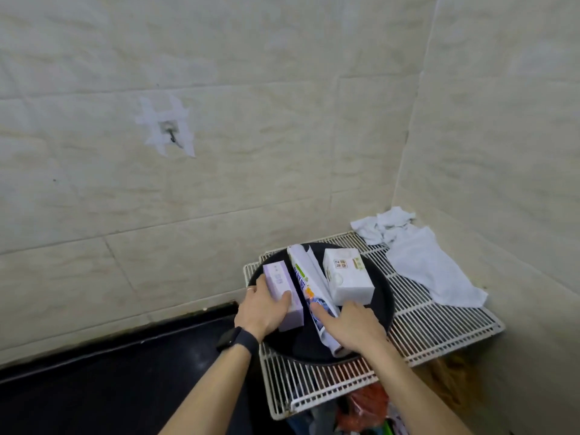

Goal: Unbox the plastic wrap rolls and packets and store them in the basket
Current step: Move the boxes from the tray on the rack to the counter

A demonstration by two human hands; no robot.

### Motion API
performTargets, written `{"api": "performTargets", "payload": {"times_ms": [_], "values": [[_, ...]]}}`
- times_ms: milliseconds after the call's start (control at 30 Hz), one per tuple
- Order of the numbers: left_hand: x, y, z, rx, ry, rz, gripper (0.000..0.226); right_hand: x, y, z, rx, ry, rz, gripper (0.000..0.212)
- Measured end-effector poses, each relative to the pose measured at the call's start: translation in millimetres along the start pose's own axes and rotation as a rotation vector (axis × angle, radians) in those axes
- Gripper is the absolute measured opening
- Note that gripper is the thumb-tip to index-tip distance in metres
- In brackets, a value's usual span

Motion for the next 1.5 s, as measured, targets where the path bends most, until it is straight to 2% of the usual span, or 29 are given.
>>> {"api": "performTargets", "payload": {"times_ms": [167,233,367,467,600,900,1000,1133,1200,1267,1367,1500], "values": [[-5,23,25,0.069,-0.023,-0.150,0.103,-13,28,8,0.004,0.055,0.064,0.094],[-6,25,28,0.063,-0.020,-0.190,0.107,-19,33,14,0.046,0.109,0.091,0.090],[-3,26,18,0.030,-0.049,-0.241,0.095,-21,38,24,0.138,0.227,0.127,0.090],[7,20,2,0.010,-0.182,-0.267,0.092,-17,41,27,0.184,0.236,0.125,0.093],[26,15,-26,-0.058,-0.241,-0.255,0.092,-3,35,27,0.158,0.196,0.098,0.103],[54,-28,-69,-0.189,-0.362,-0.217,0.076,28,25,28,0.045,0.055,-0.071,0.058],[79,-37,-73,-0.228,-0.342,-0.224,0.072,27,24,35,0.042,-0.004,-0.059,0.060],[110,-48,-73,-0.269,-0.362,-0.267,0.080,32,24,39,-0.007,-0.173,-0.126,0.071],[124,-55,-72,-0.282,-0.393,-0.295,0.081,31,28,40,0.000,-0.184,-0.133,0.067],[137,-62,-69,-0.285,-0.418,-0.312,0.082,29,34,40,0.017,-0.103,-0.145,0.058],[155,-70,-67,-0.294,-0.452,-0.324,0.081,35,33,38,0.049,0.157,-0.237,0.047],[182,-86,-69,-0.320,-0.479,-0.350,0.080,71,-3,34,0.228,0.531,-0.357,0.033]]}}
Point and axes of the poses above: each hand's wrist, its own y-axis towards the middle knuckle, its own z-axis out of the palm, x = y × z, the point moved 8 cm from there along y, towards the middle knuckle, and after that the axes turned 1 degree about -y, right-handed, at the moved point
